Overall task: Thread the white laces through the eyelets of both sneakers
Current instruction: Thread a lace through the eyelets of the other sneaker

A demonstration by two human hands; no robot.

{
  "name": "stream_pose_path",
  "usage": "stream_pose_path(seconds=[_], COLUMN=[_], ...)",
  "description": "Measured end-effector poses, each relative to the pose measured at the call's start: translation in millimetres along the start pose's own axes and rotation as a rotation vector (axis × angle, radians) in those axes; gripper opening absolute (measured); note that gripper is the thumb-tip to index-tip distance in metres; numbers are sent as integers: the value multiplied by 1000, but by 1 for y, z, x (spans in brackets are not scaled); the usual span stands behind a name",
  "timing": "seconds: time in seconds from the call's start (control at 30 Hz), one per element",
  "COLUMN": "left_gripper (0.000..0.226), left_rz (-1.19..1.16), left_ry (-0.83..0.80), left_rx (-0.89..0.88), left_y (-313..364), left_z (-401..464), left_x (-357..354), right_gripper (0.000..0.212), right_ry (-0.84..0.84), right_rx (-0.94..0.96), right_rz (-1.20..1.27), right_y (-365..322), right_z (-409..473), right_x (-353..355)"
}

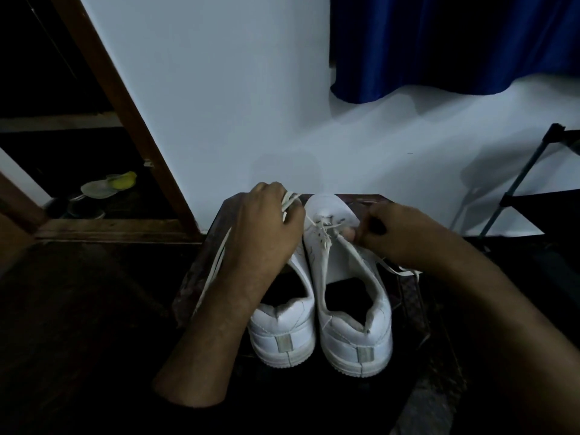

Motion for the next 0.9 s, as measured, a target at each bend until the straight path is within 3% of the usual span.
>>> stream_pose_path(seconds=[0.1, 0.2, 0.43, 0.6, 0.8, 0.9], left_gripper=[26, 22, 24, 18, 16, 22], left_rz=[25, 217, 546, 642, 586, 382], left_ry=[99, 141, 75, 88, 49, 37], left_rx=[46, 44, 119, 93, 97, 37], left_y=[-2, -1, -13, -5, -8, -2], left_z=[-1, -1, -2, -2, -1, -2], left_x=[14, 23, 25, 23, 20, 18], right_gripper=[38, 24, 22, 23, 32, 36], right_ry=[-61, -27, 183, 185, 252, 240], right_rx=[6, 50, -21, -32, -38, -8], right_rz=[-13, 5, 31, -24, -32, 149], right_y=[1, -11, -6, -11, -3, -5], right_z=[-1, -3, 0, -2, -1, -2], right_x=[-13, -9, 12, 11, 16, 23])
Point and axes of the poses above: each hand's wrist, its own z-axis towards the middle knuckle, its own x-axis out of the back of the hand, y = z × x, the point moved 10 cm from there along z, towards the middle knuckle, and after that the axes turned 1 degree about z, right-handed, at the moved point
